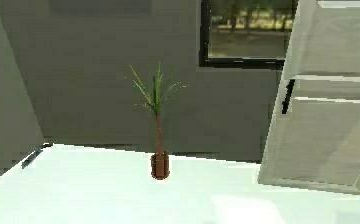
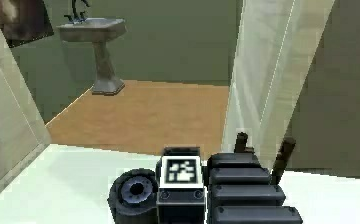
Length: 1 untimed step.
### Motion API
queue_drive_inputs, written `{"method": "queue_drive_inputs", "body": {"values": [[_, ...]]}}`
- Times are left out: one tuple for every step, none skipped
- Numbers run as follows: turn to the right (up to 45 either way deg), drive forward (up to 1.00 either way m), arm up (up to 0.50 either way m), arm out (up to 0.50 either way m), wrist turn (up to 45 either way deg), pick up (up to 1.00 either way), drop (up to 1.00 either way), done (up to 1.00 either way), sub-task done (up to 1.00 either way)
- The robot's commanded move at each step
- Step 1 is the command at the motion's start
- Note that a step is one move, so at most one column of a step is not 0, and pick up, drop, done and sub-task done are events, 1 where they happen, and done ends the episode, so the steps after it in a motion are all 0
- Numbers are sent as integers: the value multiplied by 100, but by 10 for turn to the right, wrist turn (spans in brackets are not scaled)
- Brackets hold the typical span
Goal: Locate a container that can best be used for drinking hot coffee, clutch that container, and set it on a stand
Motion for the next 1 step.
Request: {"method": "queue_drive_inputs", "body": {"values": [[450,0,0,0,0,0,0,0,0]]}}
